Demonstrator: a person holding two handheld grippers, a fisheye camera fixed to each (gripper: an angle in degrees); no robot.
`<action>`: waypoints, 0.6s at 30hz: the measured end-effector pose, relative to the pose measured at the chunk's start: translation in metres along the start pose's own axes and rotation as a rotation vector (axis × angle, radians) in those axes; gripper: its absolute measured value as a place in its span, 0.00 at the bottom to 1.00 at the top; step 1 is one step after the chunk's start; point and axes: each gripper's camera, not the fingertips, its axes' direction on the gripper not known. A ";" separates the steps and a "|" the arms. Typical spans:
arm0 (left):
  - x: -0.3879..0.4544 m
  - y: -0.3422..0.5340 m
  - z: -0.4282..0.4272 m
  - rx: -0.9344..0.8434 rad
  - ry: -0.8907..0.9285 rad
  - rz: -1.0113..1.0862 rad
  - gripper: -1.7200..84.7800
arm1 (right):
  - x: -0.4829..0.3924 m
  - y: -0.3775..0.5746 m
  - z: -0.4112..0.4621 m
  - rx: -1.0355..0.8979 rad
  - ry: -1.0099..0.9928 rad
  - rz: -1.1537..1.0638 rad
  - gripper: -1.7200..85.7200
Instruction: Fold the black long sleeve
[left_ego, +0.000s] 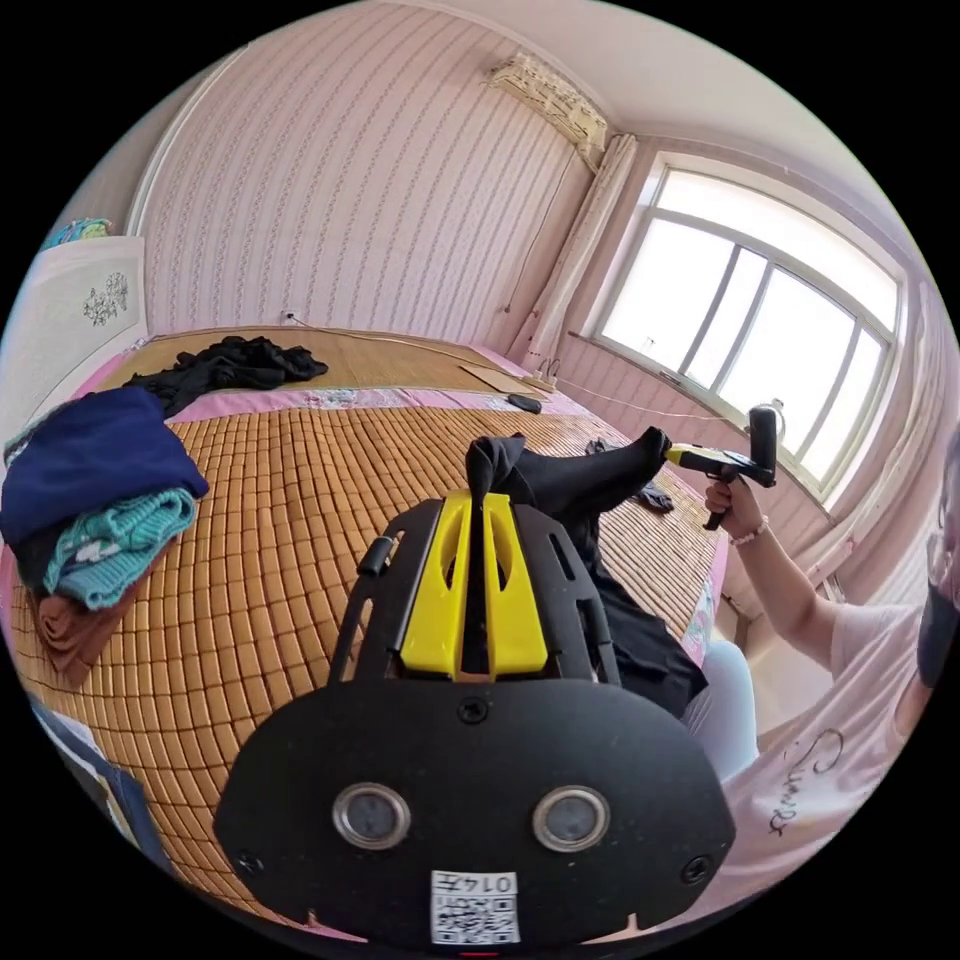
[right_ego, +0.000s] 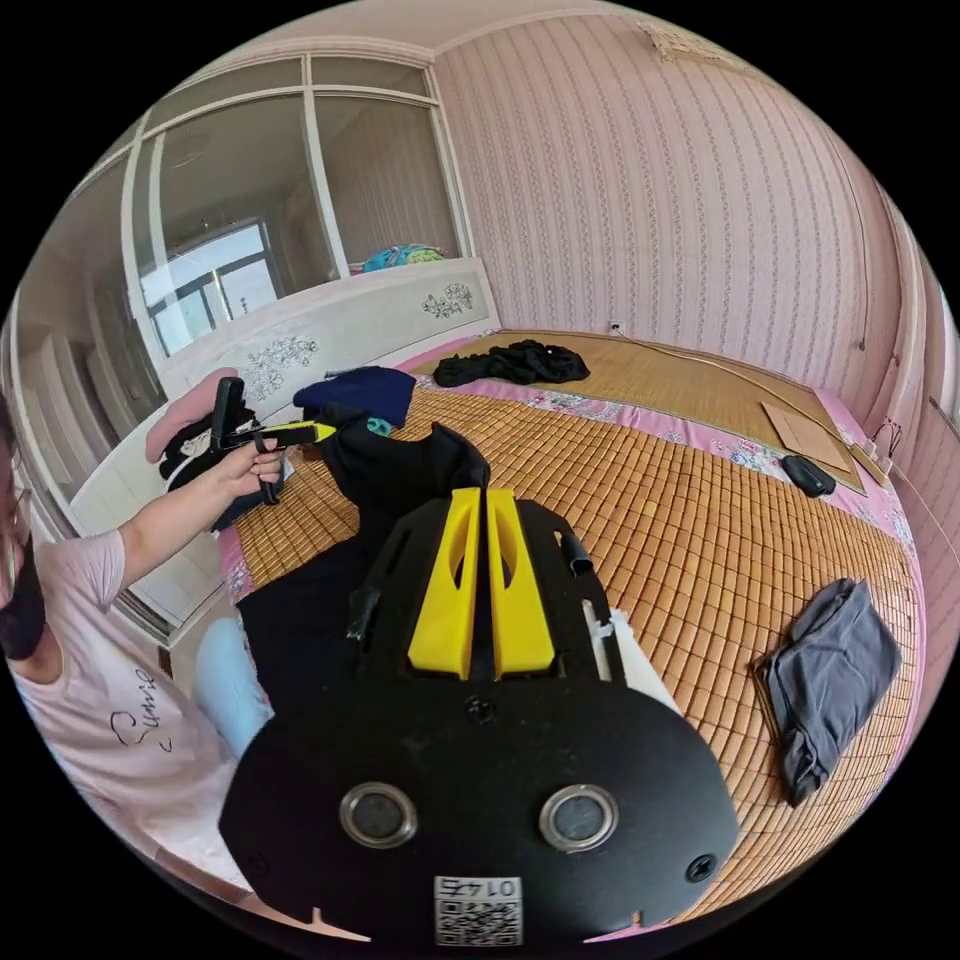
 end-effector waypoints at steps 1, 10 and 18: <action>0.011 0.030 -0.014 -0.010 0.018 0.026 0.01 | -0.018 0.032 -0.013 0.010 -0.045 -0.011 0.02; 0.074 0.222 -0.059 -0.111 0.003 0.050 0.01 | -0.118 0.233 -0.015 -0.101 -0.230 0.131 0.02; 0.096 0.288 -0.062 -0.204 -0.134 0.084 0.04 | -0.182 0.277 0.011 -0.307 -0.079 0.035 0.02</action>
